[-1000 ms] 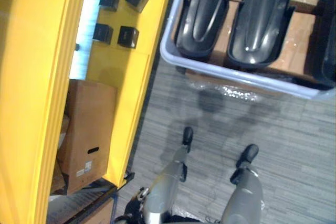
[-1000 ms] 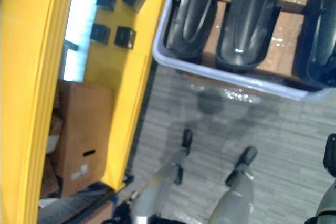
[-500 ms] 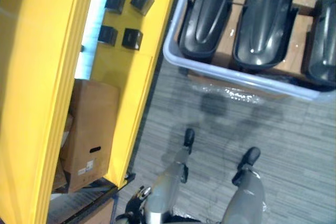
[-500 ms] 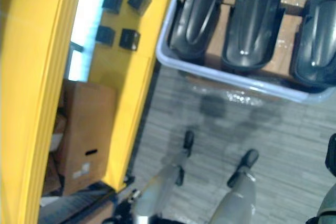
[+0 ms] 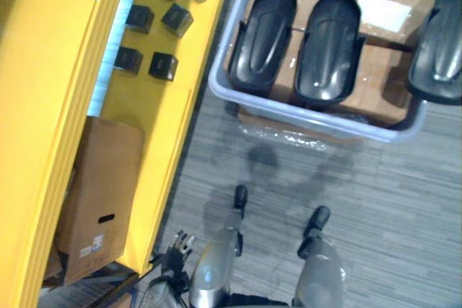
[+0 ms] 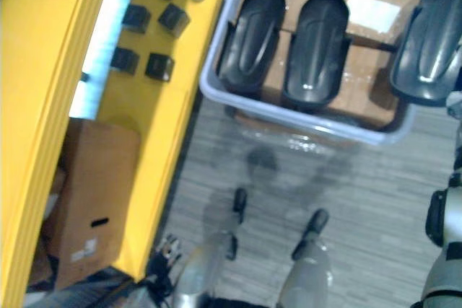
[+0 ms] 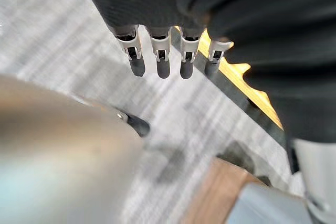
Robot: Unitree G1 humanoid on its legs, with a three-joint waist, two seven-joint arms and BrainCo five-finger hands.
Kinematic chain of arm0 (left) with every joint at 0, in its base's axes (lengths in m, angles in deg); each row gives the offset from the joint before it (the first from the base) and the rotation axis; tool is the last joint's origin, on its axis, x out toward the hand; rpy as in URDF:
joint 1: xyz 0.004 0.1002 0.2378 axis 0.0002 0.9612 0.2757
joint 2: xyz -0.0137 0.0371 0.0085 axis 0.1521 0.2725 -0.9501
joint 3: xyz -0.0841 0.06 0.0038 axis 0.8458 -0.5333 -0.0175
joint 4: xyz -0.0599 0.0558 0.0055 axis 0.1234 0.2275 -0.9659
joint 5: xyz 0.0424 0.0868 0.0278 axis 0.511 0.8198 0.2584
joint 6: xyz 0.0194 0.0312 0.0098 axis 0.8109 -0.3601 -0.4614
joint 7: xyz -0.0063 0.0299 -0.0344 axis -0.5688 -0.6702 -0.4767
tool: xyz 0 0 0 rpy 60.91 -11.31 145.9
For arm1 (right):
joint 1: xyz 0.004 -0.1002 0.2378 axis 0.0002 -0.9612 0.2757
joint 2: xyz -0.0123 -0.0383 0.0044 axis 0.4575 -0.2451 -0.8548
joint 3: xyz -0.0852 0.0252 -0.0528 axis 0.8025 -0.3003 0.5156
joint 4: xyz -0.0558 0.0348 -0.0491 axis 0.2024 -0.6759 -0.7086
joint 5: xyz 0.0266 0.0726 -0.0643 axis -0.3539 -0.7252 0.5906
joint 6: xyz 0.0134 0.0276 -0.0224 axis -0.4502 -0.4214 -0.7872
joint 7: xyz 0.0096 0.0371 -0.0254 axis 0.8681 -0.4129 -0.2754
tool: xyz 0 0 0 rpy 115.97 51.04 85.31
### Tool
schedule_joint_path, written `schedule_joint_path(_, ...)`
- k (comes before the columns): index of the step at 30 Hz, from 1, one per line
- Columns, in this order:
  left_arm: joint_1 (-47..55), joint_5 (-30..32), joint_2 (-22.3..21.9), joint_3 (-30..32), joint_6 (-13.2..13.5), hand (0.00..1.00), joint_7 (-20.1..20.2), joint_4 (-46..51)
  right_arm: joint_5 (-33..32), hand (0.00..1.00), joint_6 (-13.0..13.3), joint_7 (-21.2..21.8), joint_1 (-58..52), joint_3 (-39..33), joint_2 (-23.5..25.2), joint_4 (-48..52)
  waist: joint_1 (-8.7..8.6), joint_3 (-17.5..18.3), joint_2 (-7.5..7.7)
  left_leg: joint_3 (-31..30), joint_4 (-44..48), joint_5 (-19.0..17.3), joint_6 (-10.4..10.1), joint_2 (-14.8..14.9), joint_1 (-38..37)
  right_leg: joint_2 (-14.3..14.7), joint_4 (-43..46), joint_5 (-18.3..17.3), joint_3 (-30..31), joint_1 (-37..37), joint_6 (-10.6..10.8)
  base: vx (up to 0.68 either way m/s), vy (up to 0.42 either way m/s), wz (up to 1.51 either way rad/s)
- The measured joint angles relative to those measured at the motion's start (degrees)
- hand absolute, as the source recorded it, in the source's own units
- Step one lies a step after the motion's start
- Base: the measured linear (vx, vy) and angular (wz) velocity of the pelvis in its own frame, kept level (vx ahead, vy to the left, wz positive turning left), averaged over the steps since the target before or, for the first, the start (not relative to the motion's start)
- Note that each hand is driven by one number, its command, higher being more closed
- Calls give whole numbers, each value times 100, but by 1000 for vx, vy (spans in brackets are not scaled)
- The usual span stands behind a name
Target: Walk over and take plastic housings, then place them on the shelf
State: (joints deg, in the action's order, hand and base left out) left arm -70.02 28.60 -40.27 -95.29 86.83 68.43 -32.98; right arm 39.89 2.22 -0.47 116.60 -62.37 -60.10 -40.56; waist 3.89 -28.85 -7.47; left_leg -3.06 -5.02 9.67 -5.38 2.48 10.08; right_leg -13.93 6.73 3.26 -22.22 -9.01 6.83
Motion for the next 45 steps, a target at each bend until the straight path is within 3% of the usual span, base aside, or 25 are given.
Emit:
schedule_joint_path(2,18,3,14,236,-4,0,-199,353,34,100,66,-221,-557,-182,321,538,-8,209,177,48,-1,-55,0,55,-84,96,-239,76,-16,165,7,24,-38,-13)
schedule_joint_path(5,11,150,128,650,-77,0,-667,1710,306,100,121,-568,-1706,-639,988,1632,-54,674,516,56,-1,-155,-14,101,-225,184,-545,137,-133,484,29,86,-34,4)
schedule_joint_path(6,14,373,200,769,-173,0,-814,2306,468,100,121,-670,-2154,-731,1293,2075,-71,944,662,68,-1,-204,-19,99,-253,198,-650,167,-148,558,40,134,-38,-1)
schedule_joint_path(9,-36,983,241,811,-604,0,-923,3568,827,100,122,-811,-2892,-744,1806,3000,-149,1347,857,88,-1,-324,-18,51,-448,164,-767,212,-246,854,64,140,-5,3)
schedule_joint_path(13,-307,1563,244,724,-1097,0,-804,3992,1192,100,153,-783,-3016,-616,2139,3455,-133,1615,857,365,0,-437,35,43,-749,107,-781,252,-290,1066,115,62,14,-16)
schedule_joint_path(14,-447,1633,268,702,-1327,0,-715,4038,1306,100,166,-716,-3017,-480,2179,3529,-137,1660,848,403,1,-458,41,45,-860,104,-778,273,-283,1137,126,11,18,-16)
schedule_joint_path(21,-1207,1627,621,238,-2530,0,-110,3980,1689,100,674,73,-3012,323,2297,3849,-155,2044,828,705,-4,-606,52,85,-1144,118,-783,301,-70,1287,123,-11,4,-18)
schedule_joint_path(28,-1946,1617,691,-34,-3162,0,151,2824,1690,100,924,489,-2819,1040,2400,3844,-162,2297,810,988,-4,-484,-79,341,-1251,339,-928,271,67,1302,5,-24,-52,-14)
schedule_joint_path(33,-2283,1605,874,-220,-3263,0,396,2401,1691,100,974,577,-2443,1192,2548,3673,-146,2322,851,986,-5,-424,-161,456,-1216,501,-1050,345,66,1308,-103,-27,-42,-2)
schedule_joint_path(38,-2644,1341,961,-415,-3377,0,548,2044,1793,100,1166,577,-2327,1519,2706,3348,-123,2387,948,981,-5,-404,-184,485,-1201,521,-1113,386,63,1321,-125,-6,-7,0)
schedule_joint_path(45,-2835,1073,1010,-545,-3405,0,622,1823,1798,100,1167,603,-2289,1702,2905,3055,-122,2440,1032,972,-5,-394,-183,476,-1195,516,-1113,399,64,1321,-128,0,0,0)
